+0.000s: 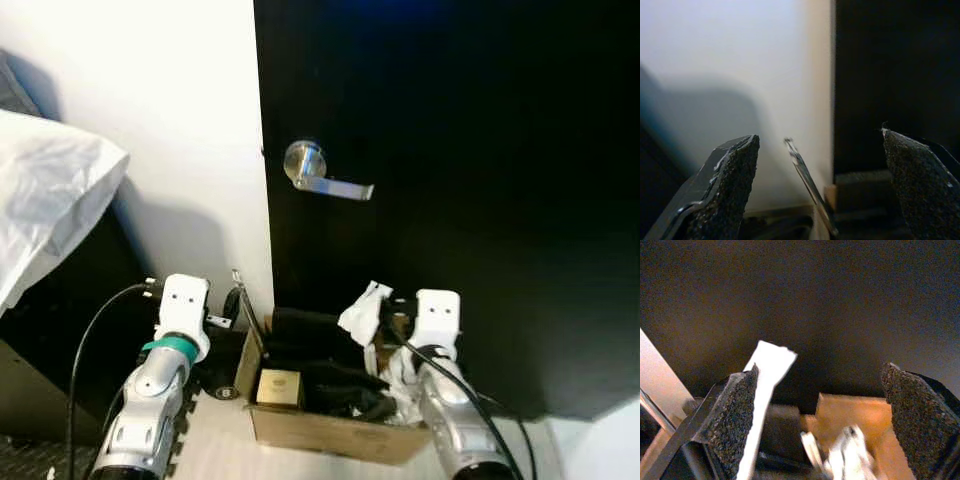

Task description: Clean up the room

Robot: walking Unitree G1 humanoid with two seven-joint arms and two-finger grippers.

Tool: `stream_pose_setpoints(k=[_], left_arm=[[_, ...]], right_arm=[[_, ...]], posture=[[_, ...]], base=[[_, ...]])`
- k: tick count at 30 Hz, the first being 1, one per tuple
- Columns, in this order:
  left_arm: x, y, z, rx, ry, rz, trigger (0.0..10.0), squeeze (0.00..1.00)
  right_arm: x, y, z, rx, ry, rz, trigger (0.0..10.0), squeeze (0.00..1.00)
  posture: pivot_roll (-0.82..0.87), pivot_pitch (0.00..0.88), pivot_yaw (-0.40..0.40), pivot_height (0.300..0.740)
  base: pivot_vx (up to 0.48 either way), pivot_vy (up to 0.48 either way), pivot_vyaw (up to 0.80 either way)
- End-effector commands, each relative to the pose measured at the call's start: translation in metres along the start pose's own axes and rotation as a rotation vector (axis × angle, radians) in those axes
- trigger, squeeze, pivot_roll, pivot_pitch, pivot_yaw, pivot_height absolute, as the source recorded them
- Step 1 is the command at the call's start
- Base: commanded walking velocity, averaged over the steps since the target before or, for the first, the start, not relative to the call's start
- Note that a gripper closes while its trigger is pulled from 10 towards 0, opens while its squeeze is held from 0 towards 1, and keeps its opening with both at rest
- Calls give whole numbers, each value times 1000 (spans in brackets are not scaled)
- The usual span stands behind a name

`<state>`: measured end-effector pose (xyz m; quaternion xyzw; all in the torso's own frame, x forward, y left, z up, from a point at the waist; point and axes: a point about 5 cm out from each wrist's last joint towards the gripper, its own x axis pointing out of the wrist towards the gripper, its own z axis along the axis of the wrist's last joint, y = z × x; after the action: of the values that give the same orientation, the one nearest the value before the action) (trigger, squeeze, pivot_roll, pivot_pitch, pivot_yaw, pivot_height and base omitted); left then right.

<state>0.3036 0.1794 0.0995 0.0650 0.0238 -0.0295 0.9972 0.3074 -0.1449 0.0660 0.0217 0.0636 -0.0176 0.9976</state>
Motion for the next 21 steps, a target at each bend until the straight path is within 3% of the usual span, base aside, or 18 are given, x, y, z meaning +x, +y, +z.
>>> stream_pose_setpoints(k=[1,21], left_arm=[[-3,4,-6,0,22,11,10000,0],[-4,2,-6,2,17,12,10000,0]], right_arm=[[-1,4,-4,16,18,11,10000,0],[0,5,-5,16,31,23,10000,0]], posture=[[149,0,35,740],[150,0,20,740]], base=[[-285,0,0],[-279,0,0]])
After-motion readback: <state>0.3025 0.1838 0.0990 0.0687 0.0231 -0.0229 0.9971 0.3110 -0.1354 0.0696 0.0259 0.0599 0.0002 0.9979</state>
